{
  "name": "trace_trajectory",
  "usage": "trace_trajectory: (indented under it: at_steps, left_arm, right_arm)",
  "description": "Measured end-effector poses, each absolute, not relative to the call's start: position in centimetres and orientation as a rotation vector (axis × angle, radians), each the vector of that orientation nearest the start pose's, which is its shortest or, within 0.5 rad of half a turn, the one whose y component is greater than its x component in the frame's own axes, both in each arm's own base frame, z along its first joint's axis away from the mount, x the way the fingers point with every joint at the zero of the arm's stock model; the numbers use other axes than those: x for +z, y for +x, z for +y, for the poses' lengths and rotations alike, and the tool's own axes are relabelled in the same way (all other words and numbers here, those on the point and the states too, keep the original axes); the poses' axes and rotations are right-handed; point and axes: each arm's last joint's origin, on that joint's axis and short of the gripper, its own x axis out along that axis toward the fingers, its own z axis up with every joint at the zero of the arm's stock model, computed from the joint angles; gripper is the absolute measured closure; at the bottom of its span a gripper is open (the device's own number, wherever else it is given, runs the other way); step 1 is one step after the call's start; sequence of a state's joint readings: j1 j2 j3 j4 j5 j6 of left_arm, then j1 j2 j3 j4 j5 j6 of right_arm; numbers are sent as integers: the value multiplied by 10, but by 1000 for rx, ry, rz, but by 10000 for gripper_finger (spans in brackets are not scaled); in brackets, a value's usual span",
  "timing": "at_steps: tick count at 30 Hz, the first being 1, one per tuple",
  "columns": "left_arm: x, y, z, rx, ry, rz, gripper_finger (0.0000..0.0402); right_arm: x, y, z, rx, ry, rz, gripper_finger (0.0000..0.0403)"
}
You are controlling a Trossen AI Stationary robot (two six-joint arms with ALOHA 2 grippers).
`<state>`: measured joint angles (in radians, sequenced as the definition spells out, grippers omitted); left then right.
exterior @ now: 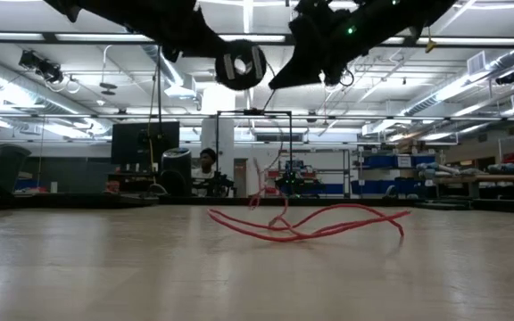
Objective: Coil cords
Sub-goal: Uncoil the red wire from the spool
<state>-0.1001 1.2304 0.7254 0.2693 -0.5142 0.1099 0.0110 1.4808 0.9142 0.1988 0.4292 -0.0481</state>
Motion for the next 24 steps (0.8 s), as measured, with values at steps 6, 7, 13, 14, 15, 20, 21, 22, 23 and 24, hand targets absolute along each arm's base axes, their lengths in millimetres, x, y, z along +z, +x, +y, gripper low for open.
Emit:
trace_trajectory:
  at_steps: [6, 7, 13, 14, 15, 20, 21, 22, 23, 24]
  left_arm:
    - [256, 261, -5, 541, 276, 369, 401]
    - [256, 261, -4, 569, 278, 370, 401]
    - [269, 264, -3, 602, 187, 224, 401]
    - [271, 265, -4, 597, 174, 199, 401]
    - [273, 265, -5, 591, 158, 172, 401]
    - [282, 266, -14, 559, 118, 77, 401]
    - [283, 266, -16, 543, 114, 67, 401]
    - [283, 266, -18, 519, 113, 62, 401]
    - [283, 266, -19, 490, 113, 59, 401]
    - [284, 266, -21, 457, 113, 57, 401]
  right_arm:
    - [274, 317, 13, -277, -208, 259, 401]
    - [277, 318, 18, -219, -217, 233, 401]
    - [271, 328, 31, 93, -189, 161, 402]
    - [266, 330, 32, 107, -188, 177, 402]
    - [260, 333, 33, 119, -188, 193, 402]
    - [226, 344, 25, 73, -170, 355, 402]
    - [221, 344, 20, 20, -160, 402, 402]
    - [216, 342, 14, -43, -154, 457, 402]
    - [212, 340, 8, -108, -147, 509, 402]
    - [210, 336, 2, -170, -136, 556, 402]
